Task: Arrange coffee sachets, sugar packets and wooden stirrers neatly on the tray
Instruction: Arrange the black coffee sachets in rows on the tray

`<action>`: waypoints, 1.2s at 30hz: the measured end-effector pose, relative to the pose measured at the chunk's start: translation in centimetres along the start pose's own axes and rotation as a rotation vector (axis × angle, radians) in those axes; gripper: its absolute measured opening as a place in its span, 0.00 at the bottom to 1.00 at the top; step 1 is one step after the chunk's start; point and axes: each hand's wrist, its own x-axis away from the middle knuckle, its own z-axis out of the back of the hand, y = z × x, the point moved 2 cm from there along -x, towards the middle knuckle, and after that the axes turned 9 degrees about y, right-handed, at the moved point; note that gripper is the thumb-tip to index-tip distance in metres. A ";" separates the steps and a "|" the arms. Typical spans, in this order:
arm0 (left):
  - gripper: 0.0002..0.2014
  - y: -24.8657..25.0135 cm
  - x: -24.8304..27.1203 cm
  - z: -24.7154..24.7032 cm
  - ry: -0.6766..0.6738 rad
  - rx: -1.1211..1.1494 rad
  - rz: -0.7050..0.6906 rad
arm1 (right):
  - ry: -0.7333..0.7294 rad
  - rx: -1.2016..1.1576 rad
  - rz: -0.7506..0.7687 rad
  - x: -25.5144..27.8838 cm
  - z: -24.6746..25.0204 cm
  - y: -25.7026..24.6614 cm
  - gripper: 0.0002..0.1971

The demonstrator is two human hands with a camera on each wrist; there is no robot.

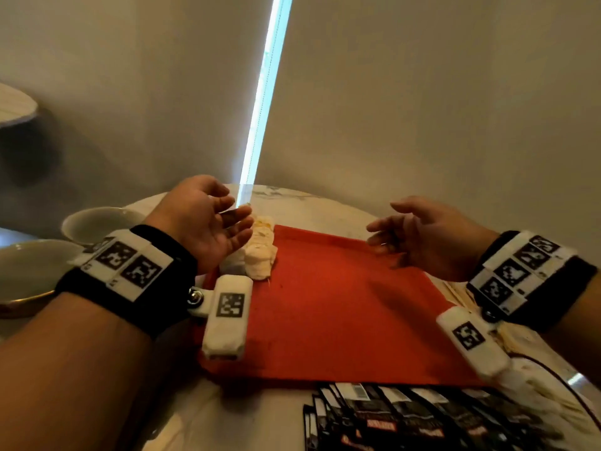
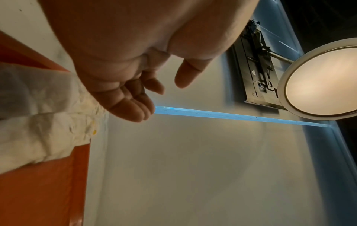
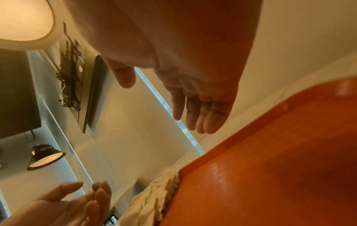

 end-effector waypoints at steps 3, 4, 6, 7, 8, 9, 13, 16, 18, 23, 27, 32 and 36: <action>0.08 -0.3 0.3 -0.3 -0.015 0.012 -0.017 | 0.004 0.135 0.075 4.7 4.4 2.3 0.28; 0.09 -0.4 0.5 -0.5 -0.019 0.017 -0.031 | 0.018 0.205 0.091 6.0 5.7 3.3 0.28; 0.09 -0.4 0.8 -0.4 0.001 0.025 -0.072 | 0.023 0.379 0.102 8.2 6.9 4.7 0.27; 0.08 -0.4 0.9 -0.6 0.010 0.025 -0.092 | 0.000 0.495 0.104 9.4 7.3 5.1 0.28; 0.06 -0.8 1.3 -1.2 0.011 0.019 -0.101 | -0.043 0.613 0.094 11.0 7.9 5.9 0.32; 0.06 -0.8 1.7 -1.6 0.012 0.027 -0.109 | -0.104 0.730 0.087 12.2 8.0 6.4 0.37; 0.09 -2.0 4.2 -4.9 -0.030 0.021 -0.129 | -0.238 1.050 0.089 16.2 8.3 8.5 0.56; 0.05 -2.7 7.0 -7.6 -0.099 -0.026 -0.146 | -0.255 1.178 0.159 17.5 7.6 9.6 0.59; 0.06 -3.3 8.9 -8.9 -0.157 -0.038 -0.146 | -0.265 1.289 0.209 18.0 7.1 10.3 0.63; 0.11 -5.0 11.8 -10.8 -0.204 -0.034 -0.166 | -0.230 1.427 0.282 19.0 6.0 12.1 0.70; 0.11 -5.6 13.5 -11.5 -0.230 -0.041 -0.162 | -0.184 1.429 0.319 19.5 5.3 12.8 0.67; 0.11 -5.8 14.8 -11.2 -0.244 -0.049 -0.162 | -0.124 1.389 0.412 19.8 5.6 13.3 0.55; 0.11 -5.8 15.4 -11.0 -0.234 -0.057 -0.162 | -0.067 1.339 0.479 20.0 5.8 14.0 0.49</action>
